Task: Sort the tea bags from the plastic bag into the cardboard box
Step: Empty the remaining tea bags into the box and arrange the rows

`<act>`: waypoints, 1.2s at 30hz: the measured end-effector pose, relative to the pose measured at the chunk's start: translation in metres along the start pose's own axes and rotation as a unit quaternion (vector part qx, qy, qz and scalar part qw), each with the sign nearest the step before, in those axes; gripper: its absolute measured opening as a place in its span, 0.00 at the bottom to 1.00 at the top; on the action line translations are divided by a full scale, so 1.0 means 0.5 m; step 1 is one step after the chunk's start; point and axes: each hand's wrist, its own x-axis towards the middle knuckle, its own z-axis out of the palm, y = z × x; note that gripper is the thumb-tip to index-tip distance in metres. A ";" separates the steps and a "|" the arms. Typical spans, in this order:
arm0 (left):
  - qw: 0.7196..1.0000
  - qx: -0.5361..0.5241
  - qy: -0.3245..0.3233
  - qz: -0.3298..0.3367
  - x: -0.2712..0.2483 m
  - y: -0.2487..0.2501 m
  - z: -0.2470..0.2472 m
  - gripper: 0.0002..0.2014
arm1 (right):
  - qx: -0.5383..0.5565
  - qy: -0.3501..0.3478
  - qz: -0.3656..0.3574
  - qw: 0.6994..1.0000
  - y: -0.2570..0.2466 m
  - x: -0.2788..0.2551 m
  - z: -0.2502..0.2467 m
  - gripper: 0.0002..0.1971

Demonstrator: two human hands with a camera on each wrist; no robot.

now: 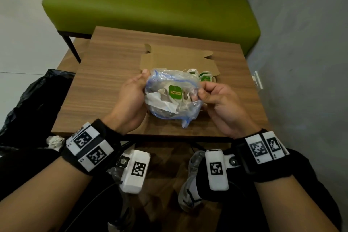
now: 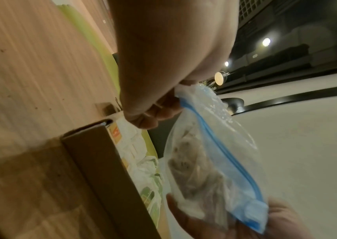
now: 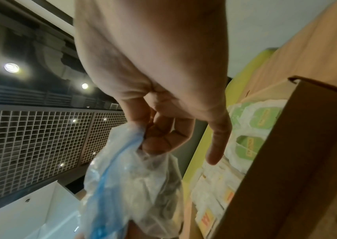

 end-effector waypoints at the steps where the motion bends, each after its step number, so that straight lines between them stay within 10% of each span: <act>1: 1.000 0.010 0.007 -0.003 0.003 0.003 -0.002 0.21 | 0.006 -0.001 0.005 1.000 -0.001 0.000 -0.001 0.12; 3: 0.991 0.113 0.040 0.060 0.003 0.005 -0.007 0.21 | -0.007 0.015 0.002 1.000 -0.002 0.001 0.000 0.14; 8: 0.863 0.383 0.010 0.329 -0.007 0.005 -0.036 0.23 | -0.074 0.084 -0.052 0.992 0.004 -0.001 0.006 0.14; 13: 0.833 0.393 -0.004 0.390 -0.021 0.008 -0.034 0.20 | -0.118 0.115 -0.072 0.984 0.012 0.000 0.007 0.12; 22: 0.681 0.596 -0.086 0.416 -0.015 0.003 -0.032 0.15 | -0.129 0.154 -0.081 0.976 0.013 -0.004 0.017 0.10; 36: 0.713 0.593 -0.090 0.363 -0.038 0.010 -0.026 0.28 | -0.417 0.089 -0.220 0.878 0.034 -0.007 0.014 0.18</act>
